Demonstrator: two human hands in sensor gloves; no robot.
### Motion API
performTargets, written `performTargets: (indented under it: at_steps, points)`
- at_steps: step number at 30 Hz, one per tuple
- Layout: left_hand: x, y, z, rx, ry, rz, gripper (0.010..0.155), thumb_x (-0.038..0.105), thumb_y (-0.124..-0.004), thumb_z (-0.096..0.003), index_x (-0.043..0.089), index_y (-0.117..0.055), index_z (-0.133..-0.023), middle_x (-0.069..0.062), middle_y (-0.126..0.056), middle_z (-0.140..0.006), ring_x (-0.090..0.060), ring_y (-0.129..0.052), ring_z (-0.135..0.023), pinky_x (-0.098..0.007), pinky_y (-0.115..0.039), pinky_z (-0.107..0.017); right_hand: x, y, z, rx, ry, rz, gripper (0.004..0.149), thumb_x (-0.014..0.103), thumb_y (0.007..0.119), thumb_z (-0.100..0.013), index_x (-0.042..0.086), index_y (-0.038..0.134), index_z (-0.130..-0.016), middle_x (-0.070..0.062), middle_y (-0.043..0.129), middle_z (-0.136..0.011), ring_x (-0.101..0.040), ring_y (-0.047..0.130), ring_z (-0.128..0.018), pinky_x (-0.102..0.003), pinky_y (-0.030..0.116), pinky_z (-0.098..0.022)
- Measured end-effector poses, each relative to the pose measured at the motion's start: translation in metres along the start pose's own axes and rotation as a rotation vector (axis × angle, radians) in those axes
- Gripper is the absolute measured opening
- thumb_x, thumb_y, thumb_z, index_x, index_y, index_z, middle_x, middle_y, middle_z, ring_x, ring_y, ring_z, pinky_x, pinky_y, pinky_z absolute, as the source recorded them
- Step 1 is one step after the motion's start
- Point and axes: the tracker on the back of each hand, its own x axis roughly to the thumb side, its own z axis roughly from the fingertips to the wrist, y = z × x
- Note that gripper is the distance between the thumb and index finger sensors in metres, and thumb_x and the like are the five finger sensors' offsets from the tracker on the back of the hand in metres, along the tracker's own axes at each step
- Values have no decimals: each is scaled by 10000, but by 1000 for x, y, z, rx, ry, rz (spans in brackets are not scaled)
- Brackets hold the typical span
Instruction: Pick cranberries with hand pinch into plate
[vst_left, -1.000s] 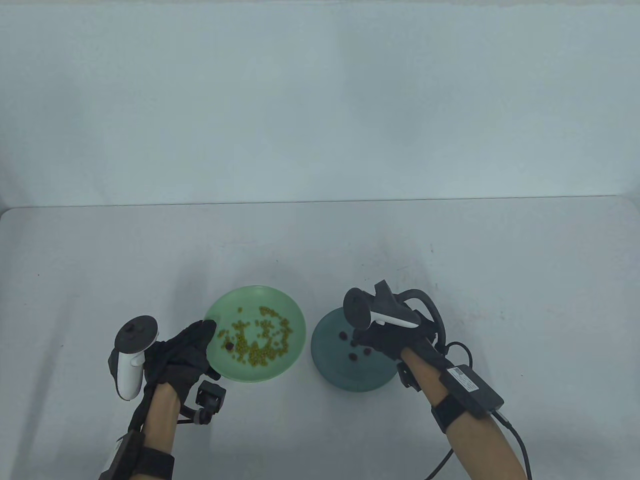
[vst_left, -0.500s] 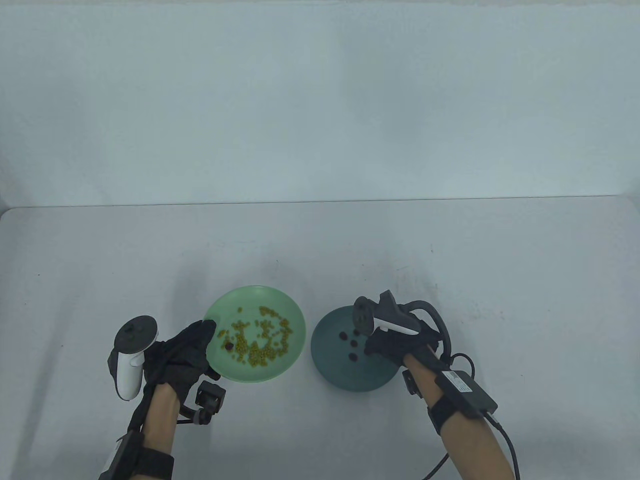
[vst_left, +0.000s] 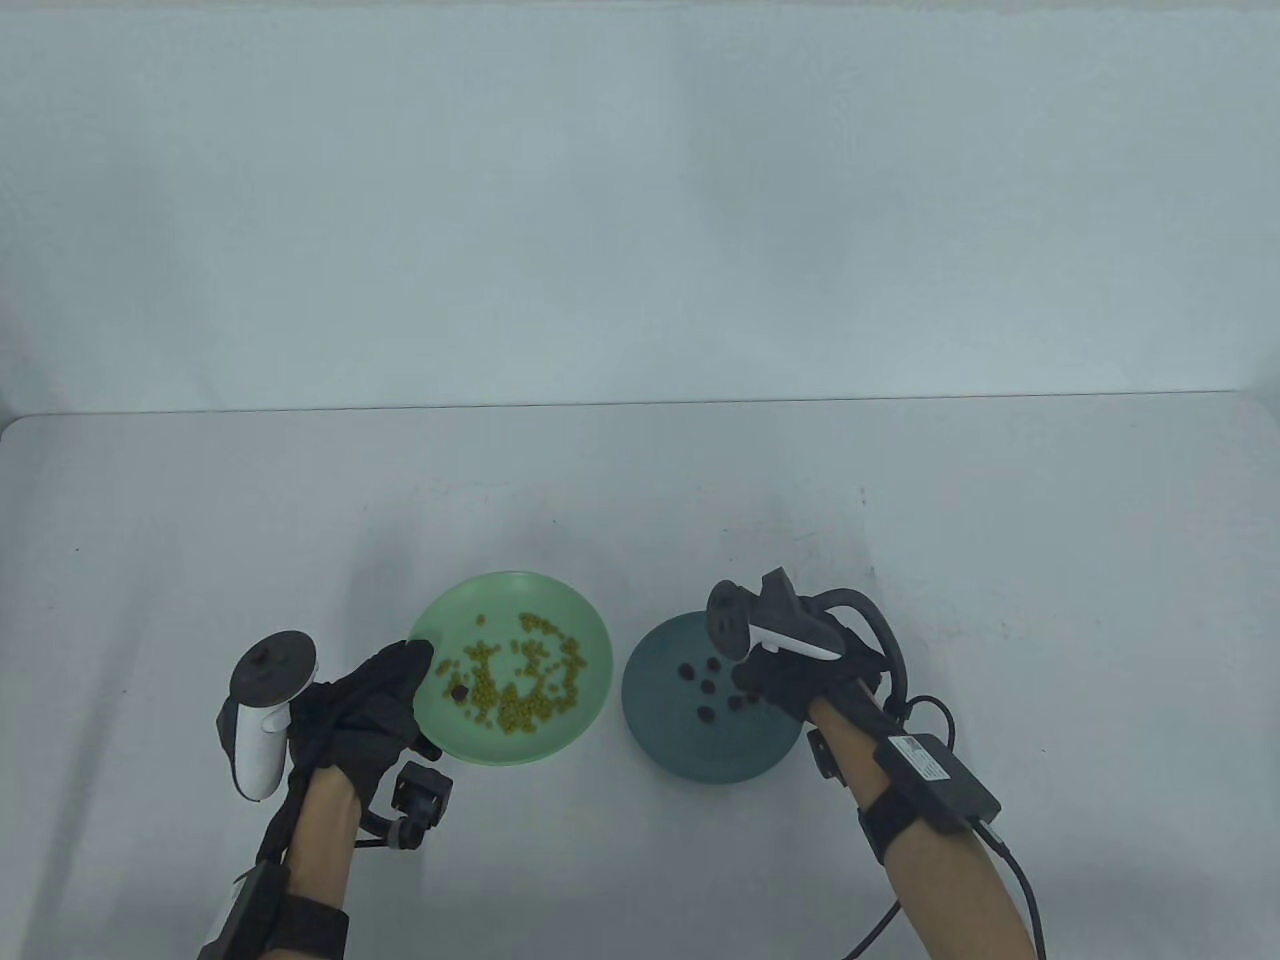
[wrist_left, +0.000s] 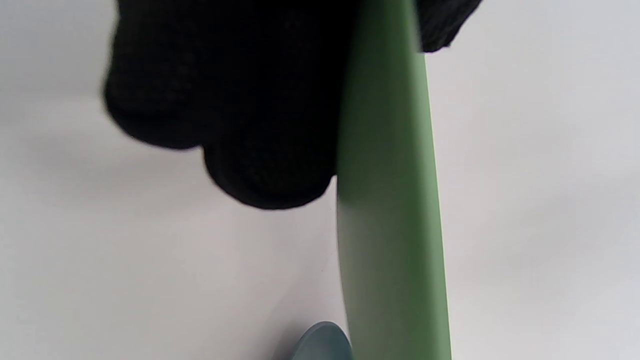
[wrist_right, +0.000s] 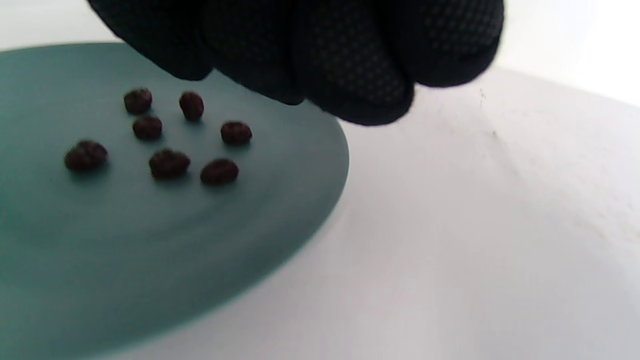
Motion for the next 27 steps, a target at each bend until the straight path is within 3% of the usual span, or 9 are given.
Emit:
performTargets:
  at_steps: [9, 15, 20, 27]
  points:
    - [0, -1, 0, 1, -1, 1, 473, 351, -610, -619, 13, -741, -922, -140, -967, -667, -248, -1081, -348, -308, -935, -270, 14, -66, 25, -129, -60, 28, 511, 531, 736, -530, 157, 843, -862, 136, 922, -454, -73, 979, -364, -297, 871, -338]
    - [1, -2, -1, -1, -4, 4, 472, 351, -609, -620, 14, -739, -923, -139, -966, -667, -247, -1082, -348, -308, -935, -270, 47, -112, 44, -240, -163, 41, 513, 527, 735, -533, 162, 833, -879, 136, 923, -464, -75, 981, -373, -298, 872, -345]
    - [0, -3, 0, 3, -3, 11, 472, 352, -607, -620, 15, -738, -923, -136, -965, -669, -246, -1081, -350, -307, -935, -271, 85, -134, 53, -293, -254, 62, 525, 519, 738, -535, 159, 819, -908, 135, 924, -472, -75, 982, -379, -298, 873, -348]
    - [0, -5, -1, -4, -3, 14, 473, 353, -606, -620, 15, -738, -923, -137, -965, -669, -245, -1081, -351, -307, -935, -271, 135, -140, 55, -322, -364, 67, 509, 506, 746, -534, 177, 814, -916, 136, 925, -472, -76, 983, -379, -298, 874, -350]
